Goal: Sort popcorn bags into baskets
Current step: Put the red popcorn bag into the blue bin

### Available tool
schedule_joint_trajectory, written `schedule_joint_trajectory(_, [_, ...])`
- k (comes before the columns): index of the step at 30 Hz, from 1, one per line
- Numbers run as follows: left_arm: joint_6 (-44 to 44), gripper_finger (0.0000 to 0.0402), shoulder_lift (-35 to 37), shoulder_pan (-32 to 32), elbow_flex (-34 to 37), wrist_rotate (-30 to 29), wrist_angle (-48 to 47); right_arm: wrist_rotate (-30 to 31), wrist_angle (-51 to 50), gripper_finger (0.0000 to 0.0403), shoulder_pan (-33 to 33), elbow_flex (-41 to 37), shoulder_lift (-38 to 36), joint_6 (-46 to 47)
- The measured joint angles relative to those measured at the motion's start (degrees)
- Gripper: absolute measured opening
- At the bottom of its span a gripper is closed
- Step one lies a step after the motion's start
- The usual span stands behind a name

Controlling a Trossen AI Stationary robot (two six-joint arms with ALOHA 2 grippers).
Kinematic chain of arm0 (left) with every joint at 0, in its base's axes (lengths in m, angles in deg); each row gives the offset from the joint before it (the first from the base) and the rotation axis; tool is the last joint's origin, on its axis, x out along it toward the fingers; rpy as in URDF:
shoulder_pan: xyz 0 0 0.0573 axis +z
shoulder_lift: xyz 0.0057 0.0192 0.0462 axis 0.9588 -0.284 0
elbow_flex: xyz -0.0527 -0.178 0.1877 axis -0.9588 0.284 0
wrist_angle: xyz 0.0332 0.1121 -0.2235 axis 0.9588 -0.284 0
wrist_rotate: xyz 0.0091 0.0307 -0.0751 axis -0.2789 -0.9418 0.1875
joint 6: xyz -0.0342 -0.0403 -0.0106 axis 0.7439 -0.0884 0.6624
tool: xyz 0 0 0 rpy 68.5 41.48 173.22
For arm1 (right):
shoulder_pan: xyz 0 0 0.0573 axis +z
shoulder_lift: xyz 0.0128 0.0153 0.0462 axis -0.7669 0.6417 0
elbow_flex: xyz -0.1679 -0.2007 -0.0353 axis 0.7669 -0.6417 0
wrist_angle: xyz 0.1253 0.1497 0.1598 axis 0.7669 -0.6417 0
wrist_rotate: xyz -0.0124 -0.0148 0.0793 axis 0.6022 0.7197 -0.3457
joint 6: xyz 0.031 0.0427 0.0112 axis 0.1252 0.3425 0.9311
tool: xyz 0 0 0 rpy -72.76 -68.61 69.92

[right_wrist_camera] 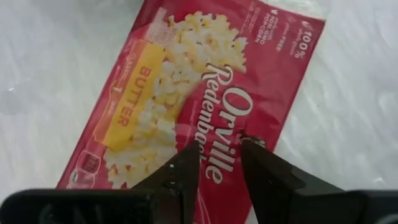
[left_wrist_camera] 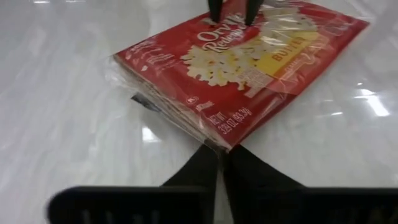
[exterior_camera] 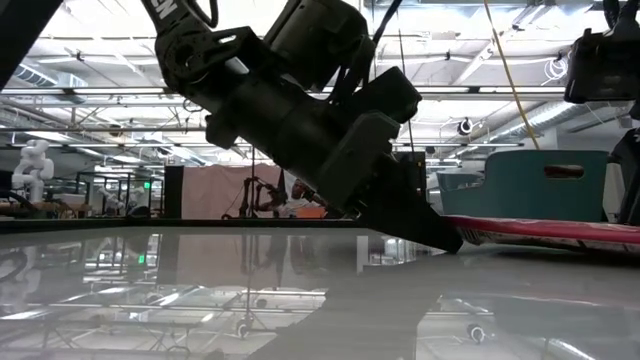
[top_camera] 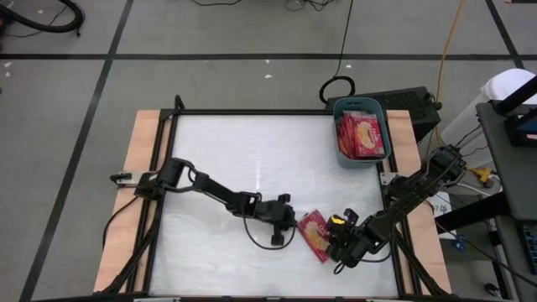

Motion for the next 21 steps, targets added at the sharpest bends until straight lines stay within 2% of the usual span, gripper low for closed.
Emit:
schedule_joint_trajectory(3, [0.01, 0.0006, -0.02, 0.47, 0.0, 1.87, -0.2, 0.99, -0.04, 0.0113, 0.0, 0.01, 0.0, 0.04])
schedule_joint_trajectory(11, [-3.14, 0.0003, 0.61, 0.18, 0.0, 1.03, -0.99, 2.45, -0.16, 0.0113, 0.02, 0.01, -0.33, 0.01])
schedule_joint_trajectory(15, [-8.93, 0.0002, 1.9, -0.3, 0.04, -2.17, -2.03, 5.32, -0.45, 0.0113, 0.02, 0.03, -2.55, 0.82])
schedule_joint_trajectory(21, [-18.73, 0.0001, 2.57, -2.14, 0.06, -7.6, -1.04, 5.4, -0.43, 0.0114, 0.51, 0.08, -8.77, 3.1])
